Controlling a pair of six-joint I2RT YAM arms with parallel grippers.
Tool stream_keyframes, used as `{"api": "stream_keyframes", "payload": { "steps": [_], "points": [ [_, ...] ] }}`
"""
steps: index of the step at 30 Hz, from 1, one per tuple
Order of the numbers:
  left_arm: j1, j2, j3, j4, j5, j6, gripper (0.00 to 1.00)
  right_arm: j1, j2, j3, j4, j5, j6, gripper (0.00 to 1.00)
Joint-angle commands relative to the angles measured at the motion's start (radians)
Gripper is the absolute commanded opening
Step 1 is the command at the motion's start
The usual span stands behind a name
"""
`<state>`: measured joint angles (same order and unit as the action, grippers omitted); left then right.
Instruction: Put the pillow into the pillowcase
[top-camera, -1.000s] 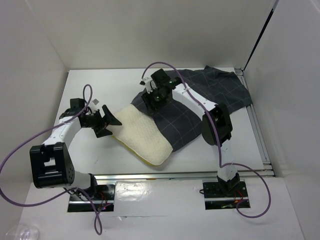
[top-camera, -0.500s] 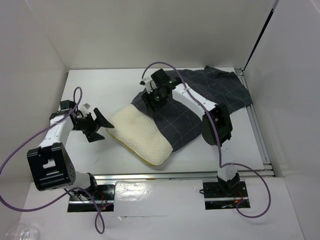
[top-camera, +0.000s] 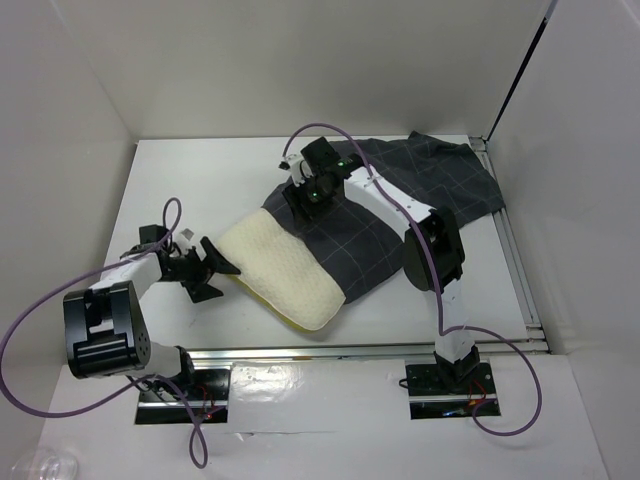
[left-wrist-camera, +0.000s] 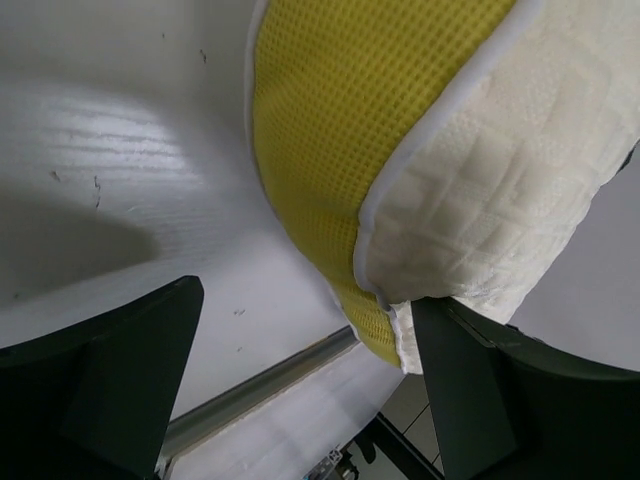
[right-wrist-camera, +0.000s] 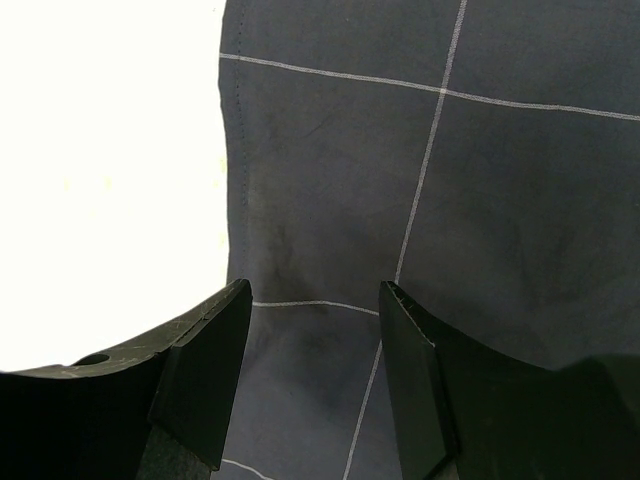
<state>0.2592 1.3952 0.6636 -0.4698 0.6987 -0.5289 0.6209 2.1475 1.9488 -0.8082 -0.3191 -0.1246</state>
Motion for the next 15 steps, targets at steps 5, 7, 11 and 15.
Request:
{"api": "stream_keyframes", "payload": {
  "steps": [5,7,11,15],
  "points": [
    [-0.02,0.016,-0.062,0.305,0.077,-0.114,0.99,0.014,-0.012,0.03,0.003,-0.003,-0.003,0.62],
    [-0.02,0.015,-0.062,0.345,0.094,-0.129,0.99,0.014,-0.003,0.039,-0.006,-0.003,-0.003,0.62],
    [-0.02,-0.021,-0.035,0.346,0.156,-0.138,0.99,0.014,0.006,0.053,-0.006,-0.012,-0.003,0.62],
    [-0.02,-0.041,-0.025,0.356,0.165,-0.177,0.99,0.014,0.006,0.062,-0.006,-0.012,-0.003,0.62]
  ]
}}
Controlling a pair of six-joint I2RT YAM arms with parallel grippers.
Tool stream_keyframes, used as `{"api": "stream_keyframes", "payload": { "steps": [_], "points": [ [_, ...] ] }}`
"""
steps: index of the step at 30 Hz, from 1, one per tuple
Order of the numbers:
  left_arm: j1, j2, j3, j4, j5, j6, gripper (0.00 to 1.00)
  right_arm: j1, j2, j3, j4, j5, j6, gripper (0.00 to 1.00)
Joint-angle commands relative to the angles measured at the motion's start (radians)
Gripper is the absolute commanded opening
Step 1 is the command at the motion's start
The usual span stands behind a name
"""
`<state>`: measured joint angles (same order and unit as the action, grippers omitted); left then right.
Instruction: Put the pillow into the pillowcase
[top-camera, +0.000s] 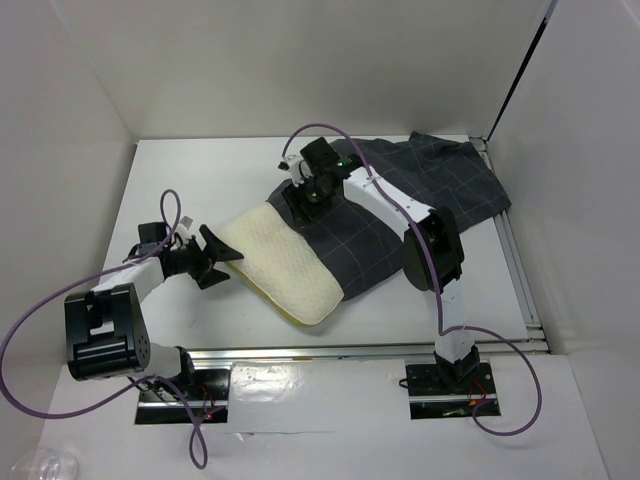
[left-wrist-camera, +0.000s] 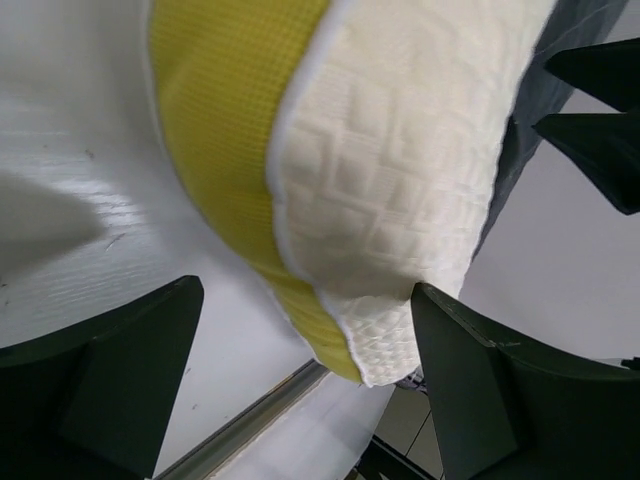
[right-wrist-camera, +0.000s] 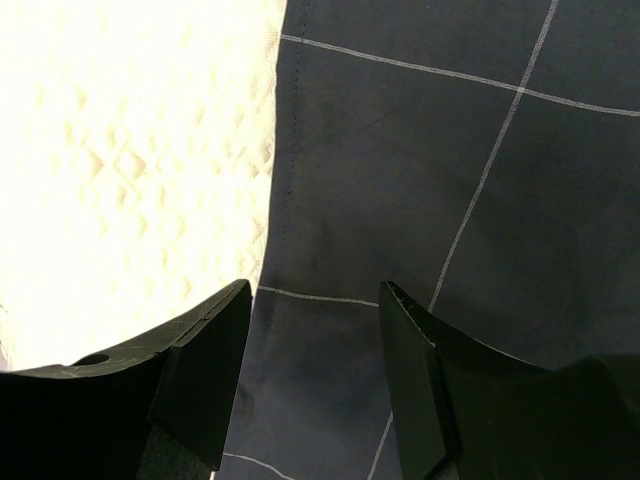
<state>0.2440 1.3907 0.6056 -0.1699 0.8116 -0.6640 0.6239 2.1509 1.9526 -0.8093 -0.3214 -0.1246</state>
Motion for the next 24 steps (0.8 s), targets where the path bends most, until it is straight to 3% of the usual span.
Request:
{"api": "stream_keyframes", "payload": {
  "steps": [1,6,10,14,16,19,22,24],
  "points": [
    [-0.005,-0.036,0.033,0.07,0.052,-0.042,0.99,0.011,0.003,0.058,-0.005,-0.019,-0.003,0.62],
    [-0.005,0.037,0.011,0.124,0.023,-0.072,0.99,0.011,0.003,0.058,-0.005,-0.019,-0.003,0.62],
    [-0.014,0.143,0.022,0.191,-0.009,-0.063,0.94,0.011,0.003,0.058,-0.005,-0.028,-0.003,0.62],
    [-0.034,0.263,0.094,0.225,0.0,-0.072,0.94,0.011,0.003,0.048,-0.005,-0.028,-0.003,0.62],
    [-0.043,0.309,0.128,0.257,0.0,-0.072,0.72,0.011,0.003,0.048,-0.014,-0.028,-0.003,0.62],
    [-0.054,0.335,0.163,0.277,0.0,-0.072,0.55,0.011,-0.006,0.039,-0.014,-0.028,-0.003,0.62],
    [-0.063,0.335,0.204,0.268,-0.027,-0.072,0.14,0.011,-0.006,0.029,-0.014,-0.028,-0.003,0.62],
    [-0.063,0.324,0.226,0.239,-0.04,-0.045,0.0,0.011,-0.006,0.029,-0.014,-0.028,-0.003,0.62]
  ]
}}
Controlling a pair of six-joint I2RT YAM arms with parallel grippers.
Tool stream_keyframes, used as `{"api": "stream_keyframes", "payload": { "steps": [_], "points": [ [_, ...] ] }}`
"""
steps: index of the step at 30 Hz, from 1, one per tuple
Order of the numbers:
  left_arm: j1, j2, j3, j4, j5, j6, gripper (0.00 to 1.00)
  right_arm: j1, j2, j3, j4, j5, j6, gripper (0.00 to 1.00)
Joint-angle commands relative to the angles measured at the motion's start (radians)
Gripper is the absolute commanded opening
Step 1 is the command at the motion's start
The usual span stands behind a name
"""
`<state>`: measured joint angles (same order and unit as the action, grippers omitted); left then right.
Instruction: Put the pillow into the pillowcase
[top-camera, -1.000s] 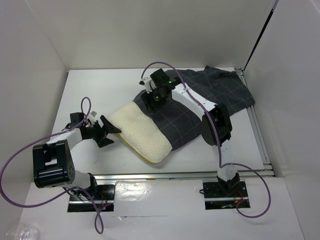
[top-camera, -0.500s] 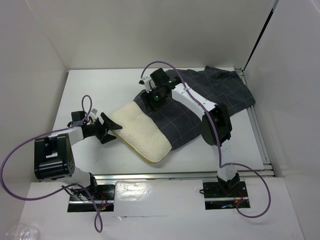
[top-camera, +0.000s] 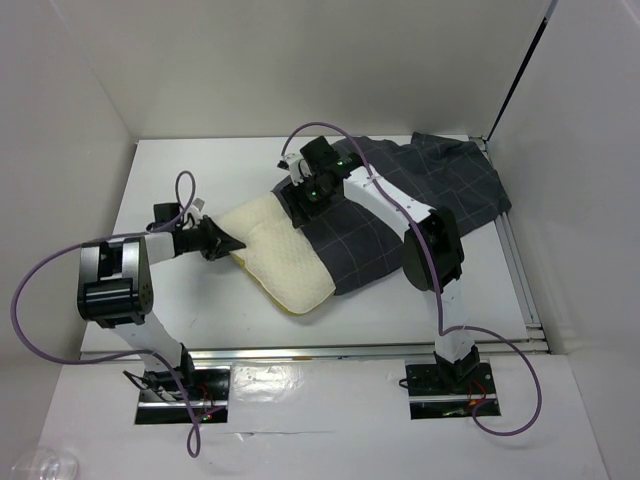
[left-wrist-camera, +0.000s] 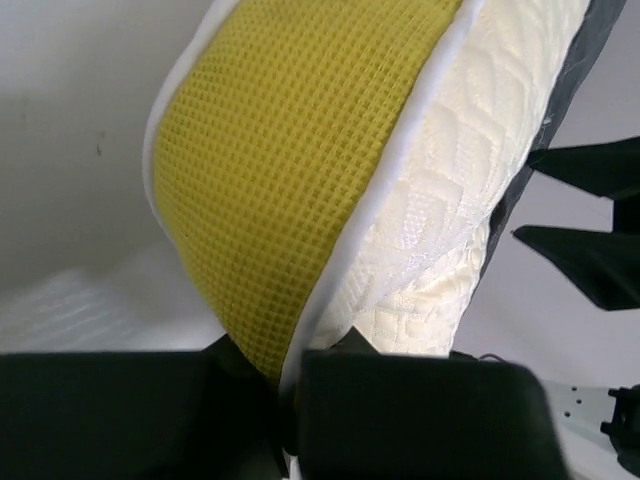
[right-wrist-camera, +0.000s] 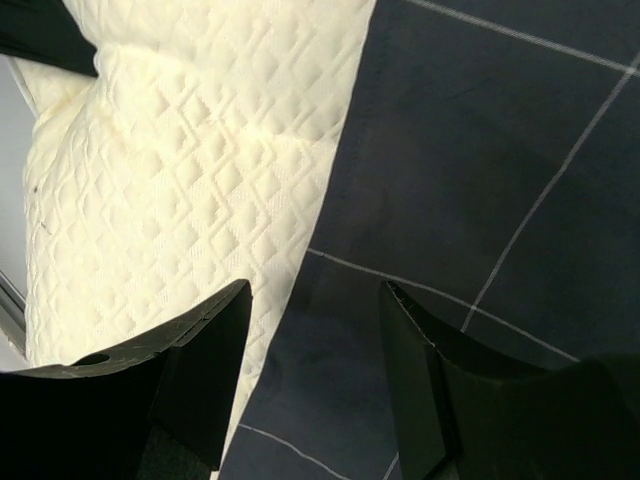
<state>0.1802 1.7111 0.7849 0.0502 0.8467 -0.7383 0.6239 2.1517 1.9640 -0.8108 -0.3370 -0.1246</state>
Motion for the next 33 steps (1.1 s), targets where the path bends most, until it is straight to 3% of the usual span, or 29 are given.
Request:
{"api": "stream_keyframes", "payload": {
  "steps": [1,5,6,11,20,25,33],
  "points": [
    [0.001,0.004,0.084,0.001,-0.093,0.048,0.0,0.011,-0.007,0.029,-0.013,-0.013,-0.003,0.62],
    [-0.039,-0.115,0.194,-0.125,-0.21,0.264,0.0,0.011,-0.007,0.029,-0.004,-0.013,-0.003,0.63],
    [-0.054,-0.151,0.206,-0.148,-0.248,0.387,0.0,0.011,0.002,0.039,-0.004,-0.013,-0.003,0.63],
    [-0.165,-0.41,0.122,-0.173,-0.424,0.705,0.0,0.011,0.011,0.113,-0.004,-0.022,-0.003,0.64],
    [-0.271,-0.656,-0.042,-0.162,-0.554,0.862,0.0,-0.055,0.054,0.468,0.12,-0.05,0.102,0.68],
    [-0.312,-0.722,-0.078,-0.153,-0.563,0.938,0.0,-0.055,0.004,0.446,0.297,-0.051,0.111,0.72],
    [-0.372,-0.8,-0.087,-0.119,-0.597,1.062,0.0,-0.055,0.053,0.426,0.167,-0.138,0.098,0.72]
  ]
}}
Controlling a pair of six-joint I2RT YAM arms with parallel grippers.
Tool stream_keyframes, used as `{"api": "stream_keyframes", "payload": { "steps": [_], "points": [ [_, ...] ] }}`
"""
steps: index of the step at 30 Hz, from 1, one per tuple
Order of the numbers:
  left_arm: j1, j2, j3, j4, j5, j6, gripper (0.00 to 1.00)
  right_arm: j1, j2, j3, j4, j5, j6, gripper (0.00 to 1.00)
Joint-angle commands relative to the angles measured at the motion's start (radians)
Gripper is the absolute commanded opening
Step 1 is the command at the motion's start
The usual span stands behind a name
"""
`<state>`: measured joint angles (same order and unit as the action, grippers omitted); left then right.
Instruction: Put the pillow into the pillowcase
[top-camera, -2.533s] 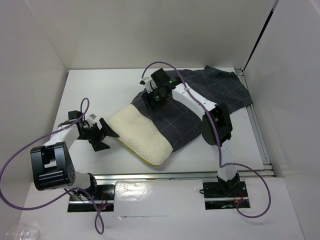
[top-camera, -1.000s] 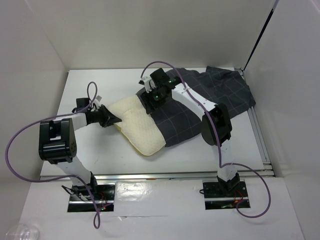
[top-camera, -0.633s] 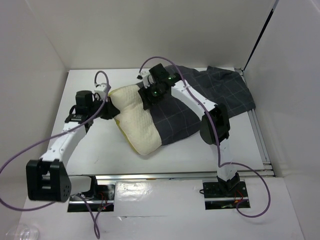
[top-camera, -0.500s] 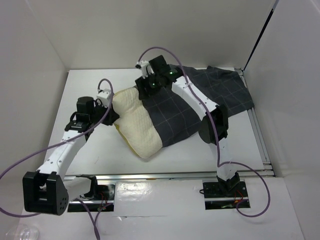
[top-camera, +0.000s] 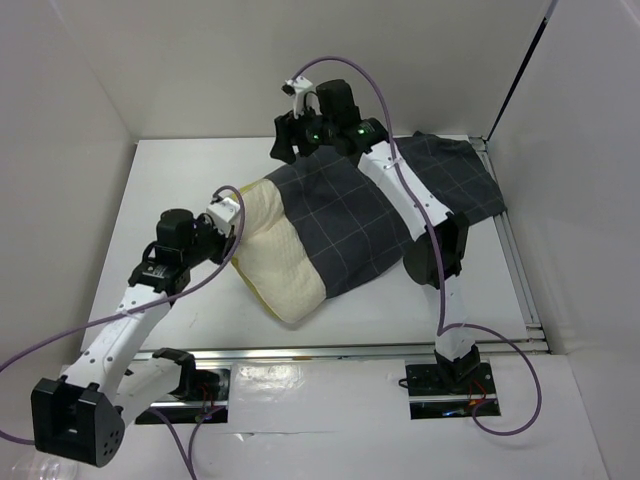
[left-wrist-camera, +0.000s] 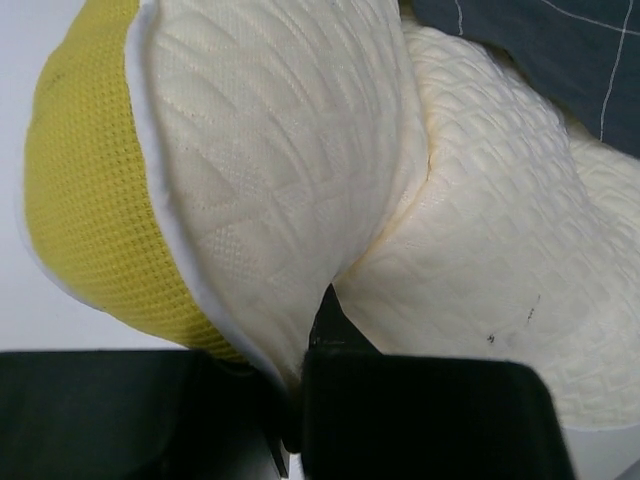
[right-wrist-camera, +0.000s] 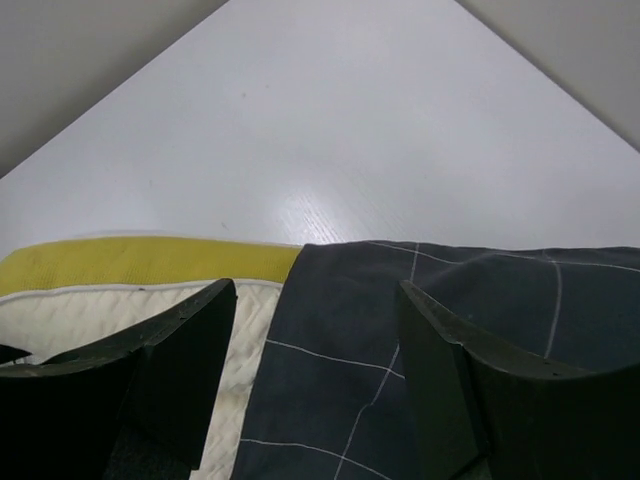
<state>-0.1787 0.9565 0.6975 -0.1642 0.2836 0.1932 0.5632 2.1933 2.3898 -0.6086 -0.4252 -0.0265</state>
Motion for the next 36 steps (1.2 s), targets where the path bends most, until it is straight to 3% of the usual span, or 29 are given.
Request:
{"api": "stream_keyframes", "payload": {
  "steps": [1,17,21,24,27,28,30,32,36],
  "points": [
    [-0.013,-0.059,-0.012,0.104,-0.034,0.141,0.0,0.006,0.011,-0.033,-0.036,-0.066,-0.009,0.72],
    [-0.091,-0.151,-0.041,0.127,-0.034,0.282,0.0,0.006,0.079,-0.015,-0.111,-0.087,-0.018,0.72],
    [-0.091,-0.151,-0.041,0.138,-0.034,0.282,0.0,0.006,0.088,-0.015,-0.131,-0.122,-0.018,0.66],
    [-0.091,-0.139,-0.032,0.157,-0.043,0.282,0.0,0.006,0.088,-0.015,-0.152,-0.168,-0.018,0.57],
    [-0.091,-0.118,-0.032,0.17,-0.052,0.282,0.0,0.006,0.088,-0.024,-0.177,-0.214,-0.018,0.34],
    [-0.091,-0.117,-0.032,0.183,-0.052,0.282,0.0,0.006,0.088,-0.033,-0.177,-0.227,-0.018,0.18],
    [-0.091,-0.105,-0.032,0.192,-0.052,0.282,0.0,0.006,0.075,-0.049,-0.177,-0.253,-0.018,0.05],
    [-0.091,-0.095,-0.032,0.201,-0.052,0.282,0.0,0.006,0.066,-0.058,-0.168,-0.265,-0.018,0.0],
    [-0.091,-0.076,-0.023,0.212,-0.061,0.273,0.0,0.006,0.057,-0.047,-0.143,-0.345,-0.003,0.0]
  ]
}}
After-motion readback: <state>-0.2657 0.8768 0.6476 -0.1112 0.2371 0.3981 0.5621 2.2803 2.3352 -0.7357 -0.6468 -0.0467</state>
